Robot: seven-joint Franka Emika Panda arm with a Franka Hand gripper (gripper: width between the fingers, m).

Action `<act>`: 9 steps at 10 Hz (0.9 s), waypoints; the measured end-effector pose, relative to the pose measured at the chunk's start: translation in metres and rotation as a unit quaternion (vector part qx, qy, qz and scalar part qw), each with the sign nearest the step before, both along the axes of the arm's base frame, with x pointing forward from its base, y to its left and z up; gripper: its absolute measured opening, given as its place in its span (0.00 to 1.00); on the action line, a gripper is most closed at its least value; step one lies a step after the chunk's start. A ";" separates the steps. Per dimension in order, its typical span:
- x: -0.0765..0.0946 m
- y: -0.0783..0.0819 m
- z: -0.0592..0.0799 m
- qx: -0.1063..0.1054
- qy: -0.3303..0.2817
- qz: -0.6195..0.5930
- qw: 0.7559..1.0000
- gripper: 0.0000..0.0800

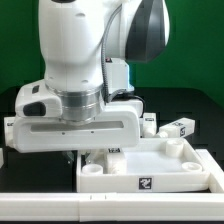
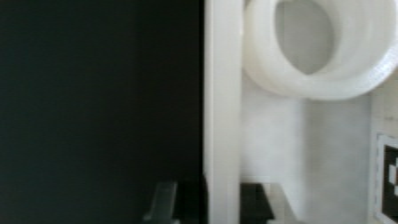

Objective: Assemble desk

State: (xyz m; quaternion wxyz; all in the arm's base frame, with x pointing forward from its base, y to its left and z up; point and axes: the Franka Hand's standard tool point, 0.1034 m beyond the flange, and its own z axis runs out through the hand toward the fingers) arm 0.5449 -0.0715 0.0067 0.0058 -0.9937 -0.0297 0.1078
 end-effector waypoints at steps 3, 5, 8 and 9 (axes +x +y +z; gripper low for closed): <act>0.002 0.001 0.000 -0.004 0.000 -0.008 1.000 0.06; 0.020 0.004 0.001 -0.014 -0.006 -0.033 0.999 0.06; 0.039 0.003 0.005 -0.018 -0.013 -0.039 0.999 0.06; 0.039 0.003 0.002 -0.019 -0.012 -0.042 0.999 0.06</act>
Offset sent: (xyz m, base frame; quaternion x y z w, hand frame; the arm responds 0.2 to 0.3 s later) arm 0.0317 0.0166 -0.0034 -0.0415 0.0043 0.0272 0.9988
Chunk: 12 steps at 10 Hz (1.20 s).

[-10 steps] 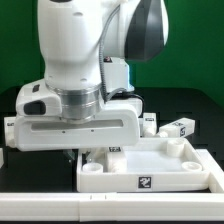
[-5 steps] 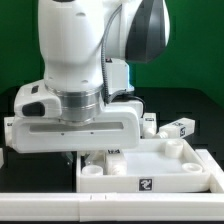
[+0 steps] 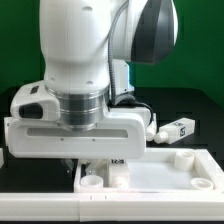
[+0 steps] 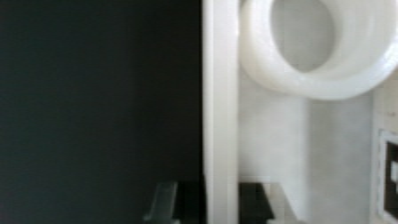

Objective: Assemble desk

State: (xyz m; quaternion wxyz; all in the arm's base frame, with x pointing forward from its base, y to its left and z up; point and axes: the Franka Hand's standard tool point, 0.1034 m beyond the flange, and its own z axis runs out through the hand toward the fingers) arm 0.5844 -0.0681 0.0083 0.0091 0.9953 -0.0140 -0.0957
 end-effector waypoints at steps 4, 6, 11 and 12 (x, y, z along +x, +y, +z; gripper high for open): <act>0.000 0.000 -0.001 0.000 0.001 0.000 1.000 0.06; 0.000 0.000 -0.001 0.000 0.001 0.000 1.000 0.16; 0.005 0.007 0.048 0.013 0.020 -0.001 1.000 0.76; 0.018 0.011 0.062 0.015 0.015 0.003 1.000 0.80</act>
Offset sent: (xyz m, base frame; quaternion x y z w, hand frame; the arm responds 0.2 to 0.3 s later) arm 0.0000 0.0000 0.0000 0.0000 0.0000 0.0000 1.0000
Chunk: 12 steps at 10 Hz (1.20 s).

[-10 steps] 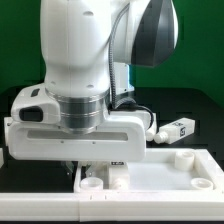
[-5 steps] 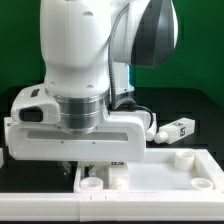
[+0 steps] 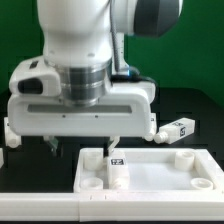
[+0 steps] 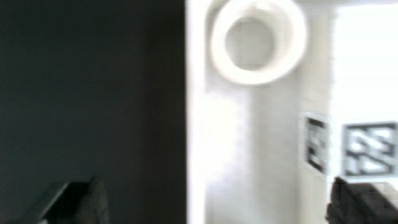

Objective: Assemble desk

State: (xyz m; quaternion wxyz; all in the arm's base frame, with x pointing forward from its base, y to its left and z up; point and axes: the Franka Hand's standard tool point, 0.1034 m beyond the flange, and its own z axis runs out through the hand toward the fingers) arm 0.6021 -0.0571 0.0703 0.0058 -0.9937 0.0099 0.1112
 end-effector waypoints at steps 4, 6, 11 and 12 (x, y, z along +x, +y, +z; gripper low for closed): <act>-0.002 0.044 -0.024 0.008 -0.024 0.029 0.999 0.81; -0.007 0.046 -0.040 0.005 -0.030 0.031 0.999 0.81; -0.018 0.052 -0.059 0.003 -0.038 0.028 0.999 0.80; -0.018 0.052 -0.059 0.003 -0.038 0.028 0.999 0.58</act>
Offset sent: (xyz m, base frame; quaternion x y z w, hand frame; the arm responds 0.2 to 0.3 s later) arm 0.0038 0.0301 -0.0095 0.0019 0.0562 0.0026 0.9984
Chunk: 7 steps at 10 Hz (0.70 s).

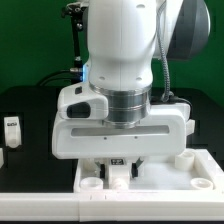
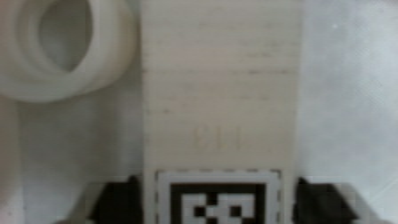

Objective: Assemble desk

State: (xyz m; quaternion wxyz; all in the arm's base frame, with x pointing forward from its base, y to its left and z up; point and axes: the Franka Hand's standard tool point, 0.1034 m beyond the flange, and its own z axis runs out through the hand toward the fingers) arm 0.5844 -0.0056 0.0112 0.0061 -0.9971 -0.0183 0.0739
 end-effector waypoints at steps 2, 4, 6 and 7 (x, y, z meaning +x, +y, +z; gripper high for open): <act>0.000 0.002 0.002 0.000 0.002 -0.002 1.000 0.35; 0.001 0.010 0.023 0.004 -0.004 0.002 1.000 0.35; -0.012 0.005 0.047 0.008 -0.008 -0.001 1.000 0.35; -0.025 -0.002 0.052 0.007 -0.005 -0.009 1.000 0.35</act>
Offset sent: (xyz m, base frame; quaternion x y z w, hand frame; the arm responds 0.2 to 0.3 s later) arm -0.0149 0.0150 0.0415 0.0081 -0.0095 -0.0029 0.9999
